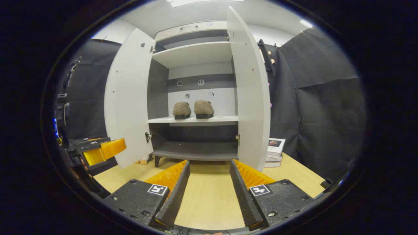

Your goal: Grab one shoe with the right hand and put it into the shoe cabinet, grab the other shoe with the left hand and put it into the shoe cabinet; then close the right door with the right hand and the left door with the left hand.

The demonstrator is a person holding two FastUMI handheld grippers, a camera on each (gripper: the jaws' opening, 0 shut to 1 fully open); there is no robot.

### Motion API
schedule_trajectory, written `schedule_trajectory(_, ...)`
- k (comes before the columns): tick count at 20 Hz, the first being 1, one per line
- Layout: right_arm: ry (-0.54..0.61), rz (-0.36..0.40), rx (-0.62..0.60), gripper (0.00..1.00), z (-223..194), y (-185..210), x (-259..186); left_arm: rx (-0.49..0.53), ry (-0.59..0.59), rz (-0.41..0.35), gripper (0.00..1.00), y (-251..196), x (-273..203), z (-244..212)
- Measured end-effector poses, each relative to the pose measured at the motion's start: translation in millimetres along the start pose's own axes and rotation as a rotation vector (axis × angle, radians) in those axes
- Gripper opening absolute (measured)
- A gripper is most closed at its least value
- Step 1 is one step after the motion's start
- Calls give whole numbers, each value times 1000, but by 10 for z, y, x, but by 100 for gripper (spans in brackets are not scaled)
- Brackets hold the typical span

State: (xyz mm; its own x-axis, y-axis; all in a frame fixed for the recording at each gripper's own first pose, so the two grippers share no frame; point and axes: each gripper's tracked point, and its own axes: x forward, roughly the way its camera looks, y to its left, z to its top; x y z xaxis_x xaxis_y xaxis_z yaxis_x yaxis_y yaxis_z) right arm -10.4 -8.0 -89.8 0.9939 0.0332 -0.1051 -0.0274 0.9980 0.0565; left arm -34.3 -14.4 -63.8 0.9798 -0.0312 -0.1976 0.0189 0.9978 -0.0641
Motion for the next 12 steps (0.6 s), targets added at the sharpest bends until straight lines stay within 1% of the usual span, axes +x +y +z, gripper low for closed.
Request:
schedule_trajectory(3,-22,-8,13,80,132,-41,-88,-9,-14,15,93,15,-54,-26)
schedule_trajectory(4,-38,-17,18,89,227,-93,-126,-17,-9,12,92,4,-68,-45)
schedule_trajectory(6,-82,-38,20,90,519,-253,-198,-31,-9,3,92,-10,-77,-45)
schedule_trajectory(9,-160,-91,-8,91,1077,-678,-295,-32,-21,-1,92,-10,-80,-18)
schedule_trajectory(12,-224,-169,-29,97,1631,-1166,-324,-11,-31,-5,93,-21,-83,21)
